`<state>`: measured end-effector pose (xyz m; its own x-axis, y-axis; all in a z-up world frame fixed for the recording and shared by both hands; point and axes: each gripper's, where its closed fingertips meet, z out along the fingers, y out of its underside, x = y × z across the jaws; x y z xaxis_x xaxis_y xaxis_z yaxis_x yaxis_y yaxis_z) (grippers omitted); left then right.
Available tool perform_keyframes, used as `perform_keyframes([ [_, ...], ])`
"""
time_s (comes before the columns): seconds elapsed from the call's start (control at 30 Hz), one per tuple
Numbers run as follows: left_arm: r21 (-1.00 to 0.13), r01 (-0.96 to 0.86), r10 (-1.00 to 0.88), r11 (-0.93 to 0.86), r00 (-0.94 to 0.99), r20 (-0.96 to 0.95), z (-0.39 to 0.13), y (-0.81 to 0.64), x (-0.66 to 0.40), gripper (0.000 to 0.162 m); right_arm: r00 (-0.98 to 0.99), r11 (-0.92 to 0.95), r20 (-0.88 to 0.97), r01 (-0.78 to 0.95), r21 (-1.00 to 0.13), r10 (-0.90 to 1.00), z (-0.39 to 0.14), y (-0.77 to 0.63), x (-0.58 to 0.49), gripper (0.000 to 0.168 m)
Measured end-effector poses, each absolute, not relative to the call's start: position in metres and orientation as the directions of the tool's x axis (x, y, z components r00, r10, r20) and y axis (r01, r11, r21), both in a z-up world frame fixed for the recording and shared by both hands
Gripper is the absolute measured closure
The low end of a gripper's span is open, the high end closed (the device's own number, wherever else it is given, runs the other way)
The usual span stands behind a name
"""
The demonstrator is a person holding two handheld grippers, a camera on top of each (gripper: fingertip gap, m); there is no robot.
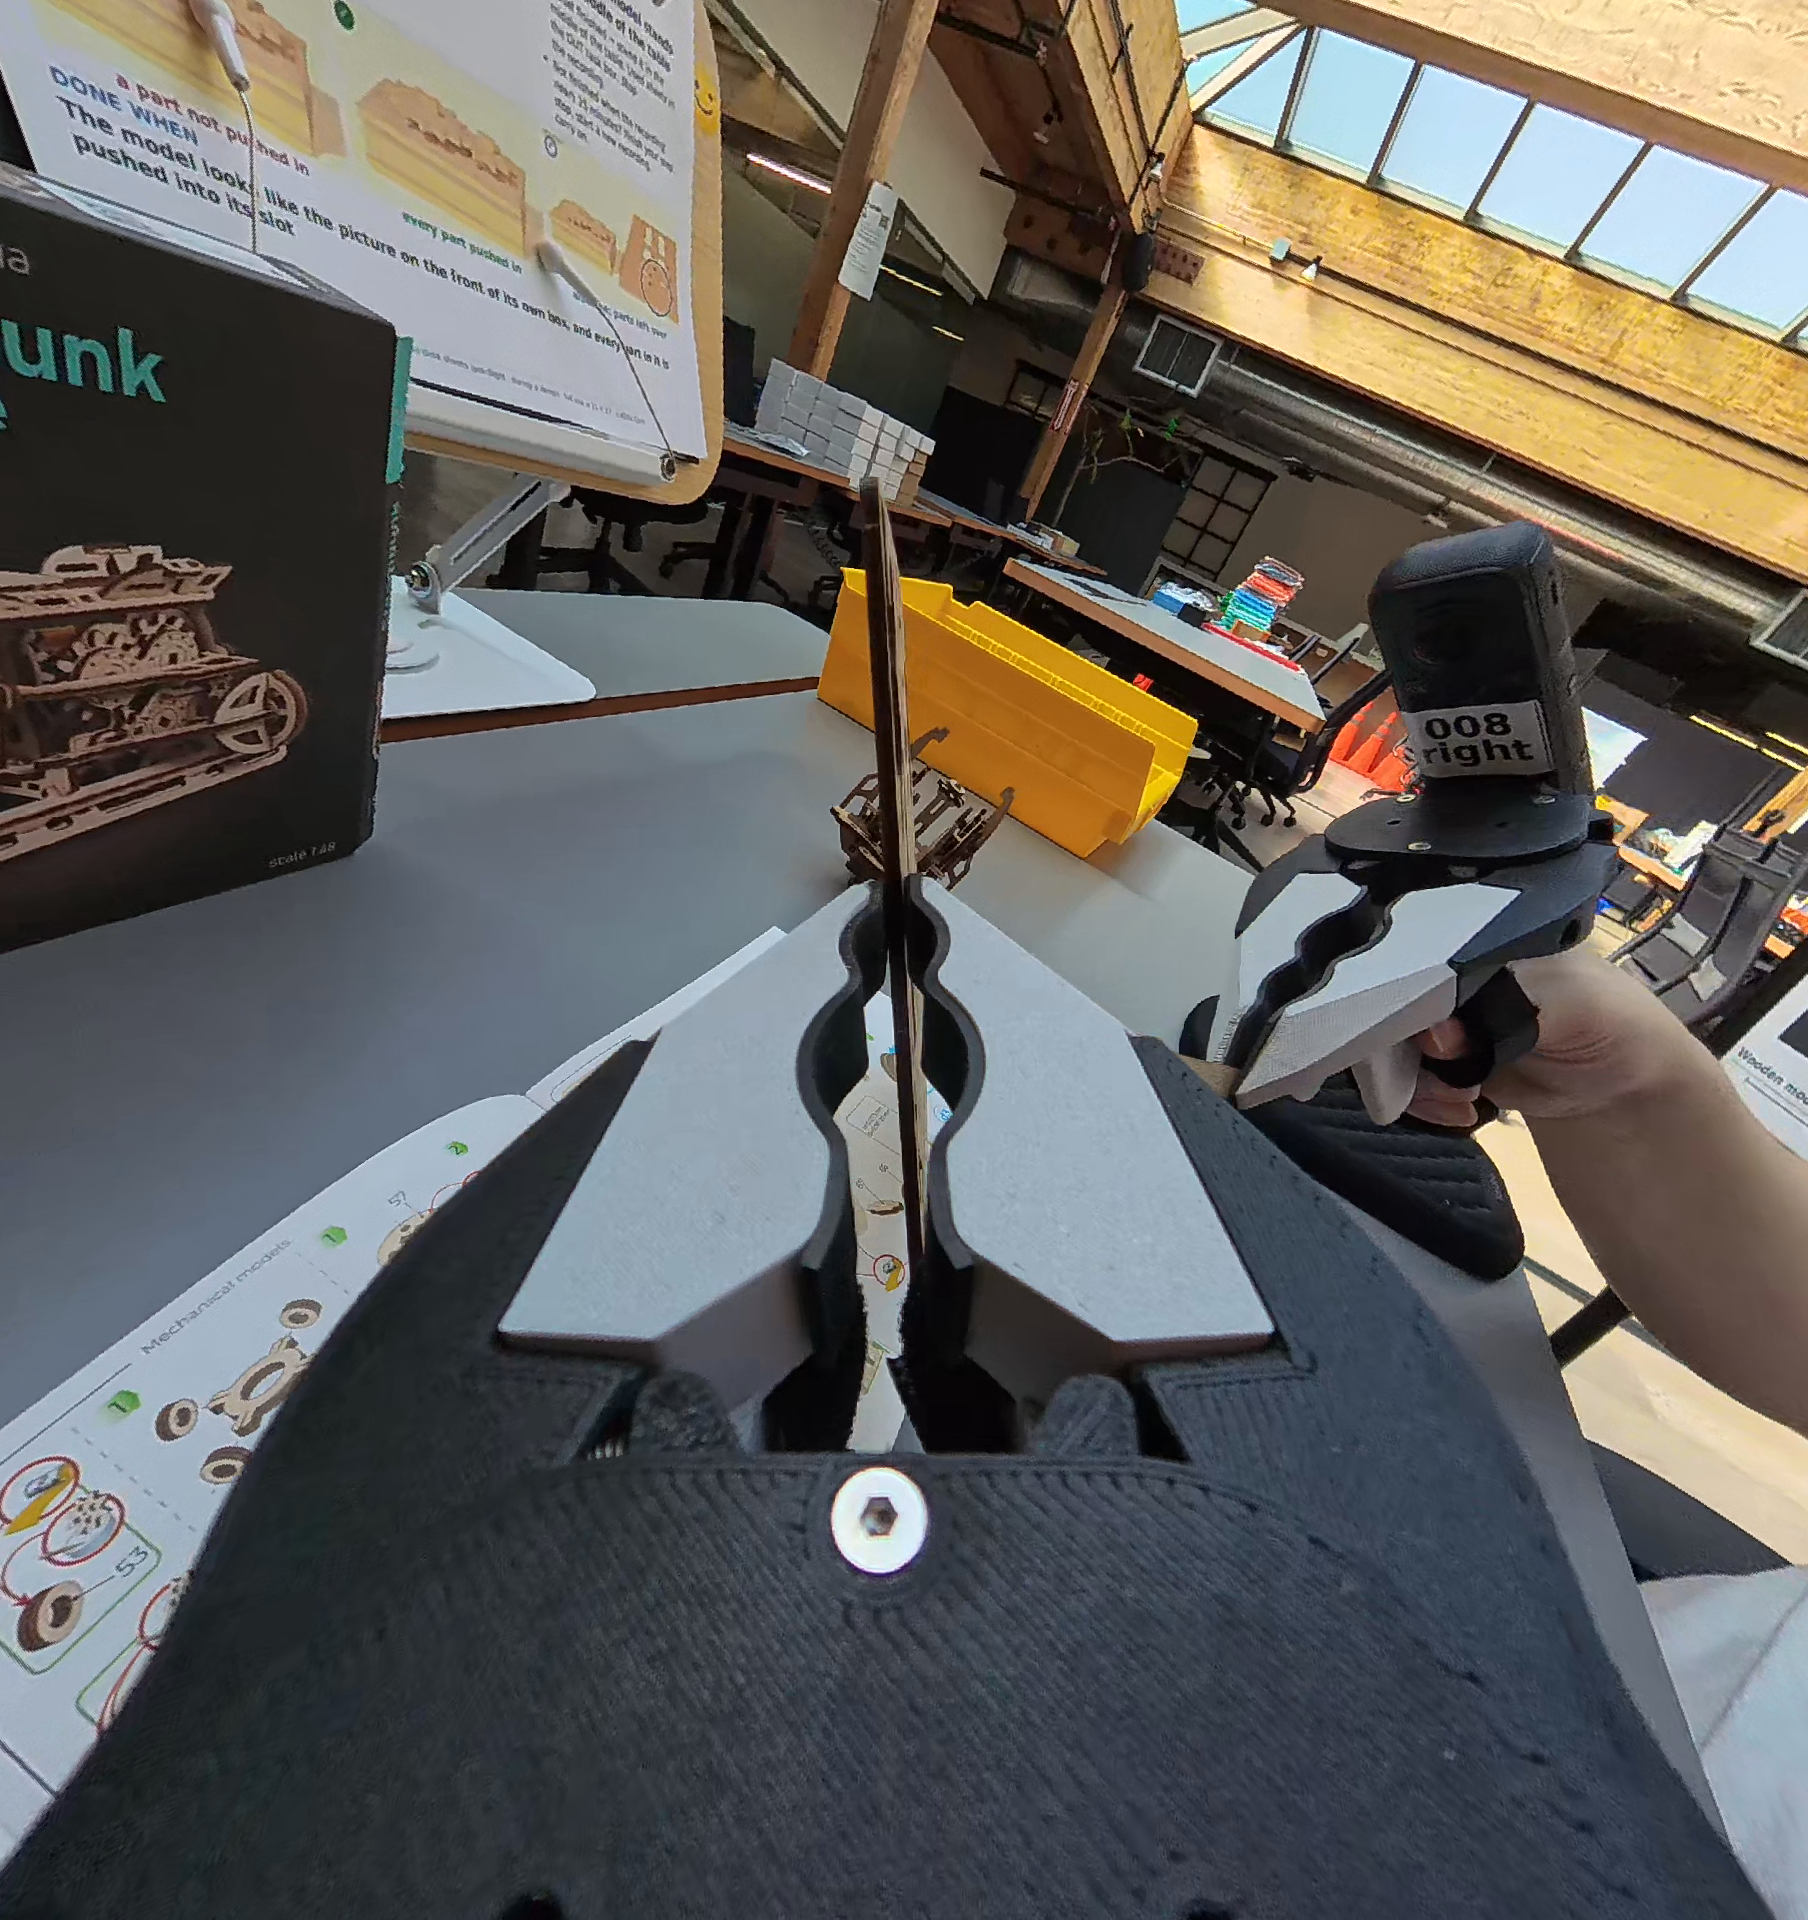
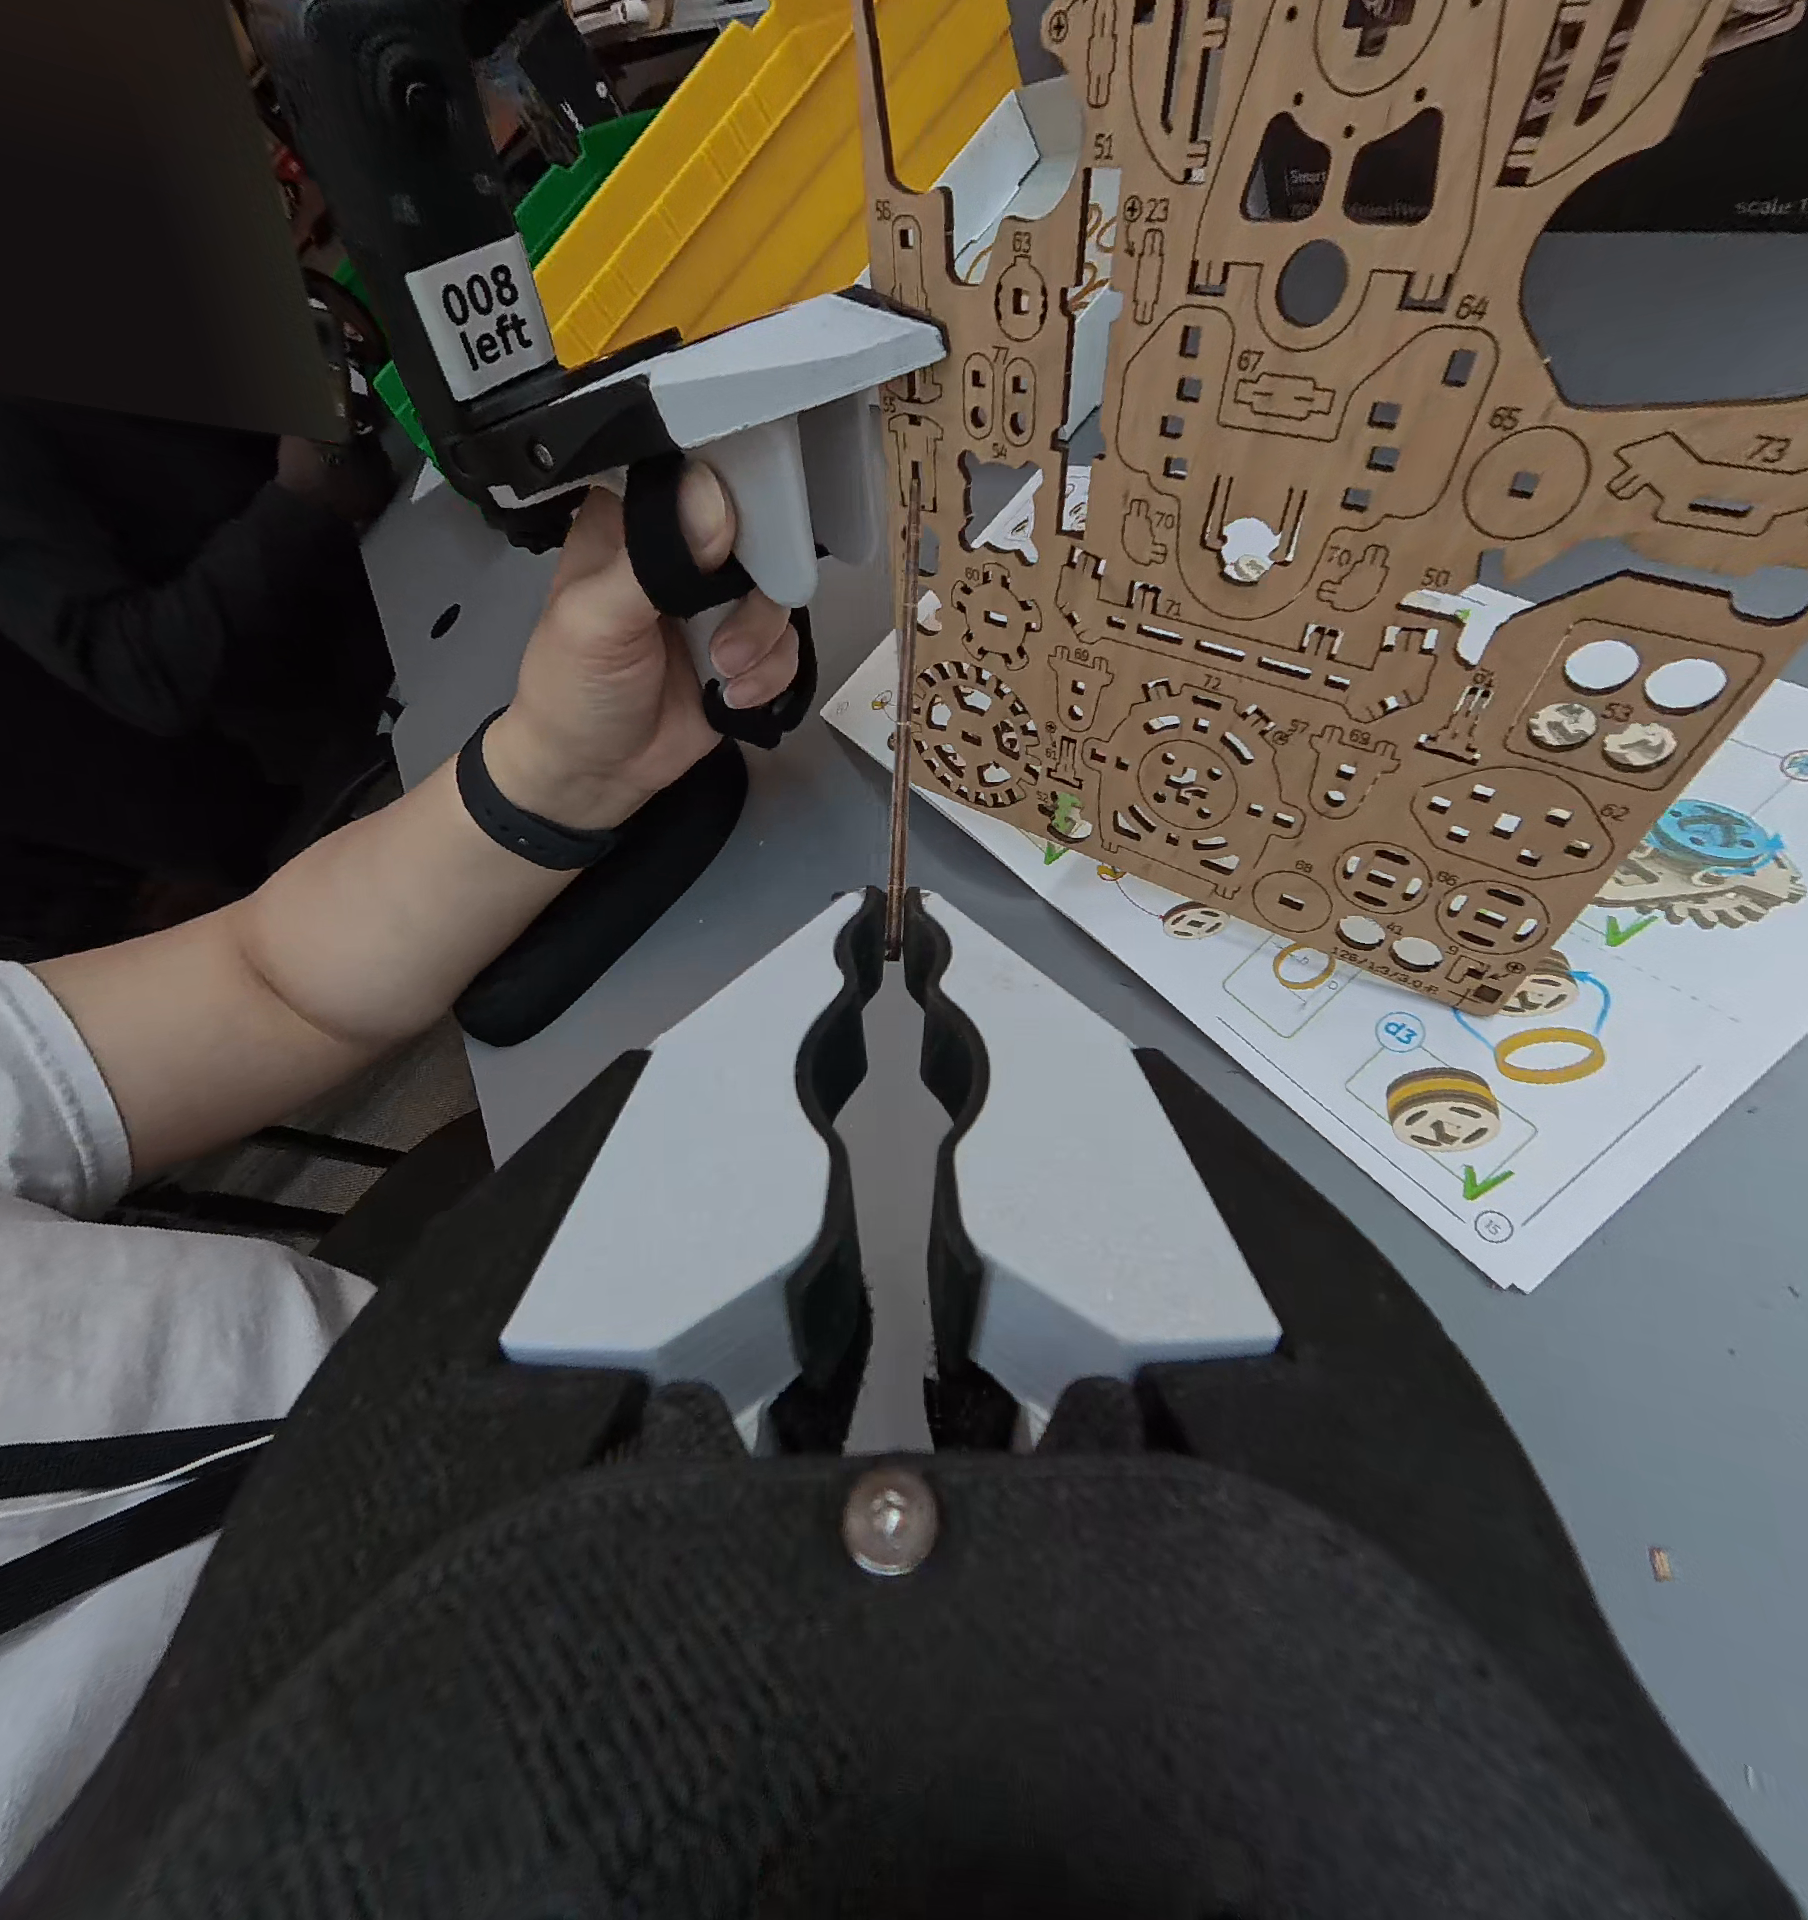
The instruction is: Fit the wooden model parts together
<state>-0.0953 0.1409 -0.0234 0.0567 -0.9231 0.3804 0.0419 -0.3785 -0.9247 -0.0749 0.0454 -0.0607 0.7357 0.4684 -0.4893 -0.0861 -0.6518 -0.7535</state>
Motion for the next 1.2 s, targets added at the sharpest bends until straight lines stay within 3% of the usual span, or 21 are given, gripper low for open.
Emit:
perform_keyframes([
  [0.43, -0.938, 0.035, -0.936, -0.345, 0.058, 0.347, -0.021, 0.137, -0.094, 0.162, 0.754, -0.667, -0.471, -0.06, -0.743, 0.458, -0.064, 0.052, -0.079, 0.168],
  [0.63, -0.961, 0.027, -0.958, -0.276, 0.078, 0.277, -0.017, 0.132, -0.092, 0.162, 0.836, -0.672, -0.313, 0.087, -0.736, 0.451, -0.063, 0.046, -0.083, 0.168],
  [0.73, -0.968, 0.03, -0.964, -0.251, 0.08, 0.253, -0.016, 0.13, -0.092, 0.162, 0.815, -0.706, -0.381, 0.048, -0.706, 0.437, -0.064, 0.044, -0.085, 0.168],
  [0.9, -0.975, 0.037, -0.972, -0.22, 0.07, 0.222, -0.013, 0.125, -0.092, 0.162, 0.628, -0.786, -0.679, -0.168, -0.595, 0.38, -0.066, 0.04, -0.093, 0.168],
  [1.0, -0.976, 0.045, -0.975, -0.211, 0.061, 0.213, -0.012, 0.123, -0.091, 0.162, 0.437, -0.826, -0.838, -0.3, -0.477, 0.326, -0.067, 0.037, -0.102, 0.168],
  [1.2, -0.976, 0.049, -0.975, -0.213, 0.058, 0.216, -0.013, 0.124, -0.091, 0.162, 0.143, -0.846, -0.964, -0.464, -0.264, 0.222, -0.076, 0.04, -0.107, 0.168],
])
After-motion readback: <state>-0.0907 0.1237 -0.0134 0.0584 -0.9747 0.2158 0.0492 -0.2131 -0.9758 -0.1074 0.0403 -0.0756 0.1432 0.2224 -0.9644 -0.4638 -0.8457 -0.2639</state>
